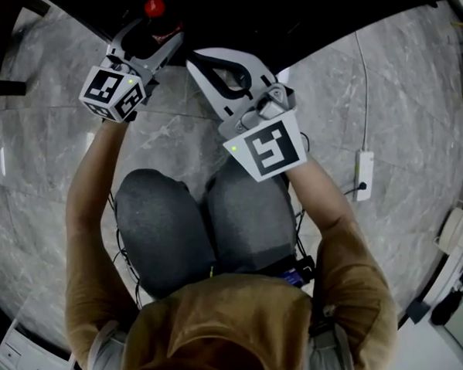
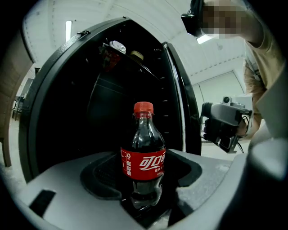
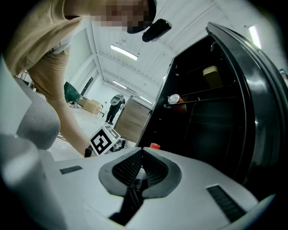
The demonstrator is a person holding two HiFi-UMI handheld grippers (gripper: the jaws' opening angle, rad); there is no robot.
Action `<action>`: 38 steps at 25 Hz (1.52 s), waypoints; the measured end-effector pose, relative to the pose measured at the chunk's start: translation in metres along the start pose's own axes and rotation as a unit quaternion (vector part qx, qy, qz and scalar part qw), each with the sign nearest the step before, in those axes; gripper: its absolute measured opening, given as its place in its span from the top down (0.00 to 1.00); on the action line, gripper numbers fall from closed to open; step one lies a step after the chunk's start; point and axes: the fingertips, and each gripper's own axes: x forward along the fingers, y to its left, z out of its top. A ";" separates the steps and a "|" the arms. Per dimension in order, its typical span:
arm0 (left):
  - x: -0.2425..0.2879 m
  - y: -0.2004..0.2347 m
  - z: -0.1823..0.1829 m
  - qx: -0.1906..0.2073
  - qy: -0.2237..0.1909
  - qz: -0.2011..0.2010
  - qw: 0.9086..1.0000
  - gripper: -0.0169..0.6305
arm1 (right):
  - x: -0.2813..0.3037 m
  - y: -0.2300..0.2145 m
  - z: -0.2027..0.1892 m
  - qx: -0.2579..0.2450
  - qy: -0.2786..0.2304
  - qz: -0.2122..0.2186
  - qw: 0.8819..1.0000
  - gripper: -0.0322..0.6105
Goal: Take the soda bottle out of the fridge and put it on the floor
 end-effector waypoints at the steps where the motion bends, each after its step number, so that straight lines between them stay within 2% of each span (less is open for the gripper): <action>1: -0.007 -0.003 -0.002 -0.001 0.000 0.000 1.000 0.52 | 0.001 0.002 -0.002 -0.002 0.001 0.002 1.000 0.95; 9: -0.034 -0.016 -0.046 0.027 0.029 -0.001 0.999 0.52 | 0.010 0.011 -0.025 -0.018 0.020 0.017 0.999 0.95; 18: -0.050 -0.032 -0.104 0.009 0.057 -0.009 0.998 0.52 | 0.022 0.029 -0.063 -0.034 0.047 0.041 0.997 0.95; 31: -0.066 -0.030 -0.180 -0.045 0.082 0.003 0.996 0.52 | 0.042 0.041 -0.103 -0.031 0.080 0.055 0.995 0.95; 38: -0.061 -0.034 -0.221 -0.048 0.111 0.004 0.993 0.52 | 0.046 0.043 -0.118 -0.038 0.093 0.064 0.993 0.95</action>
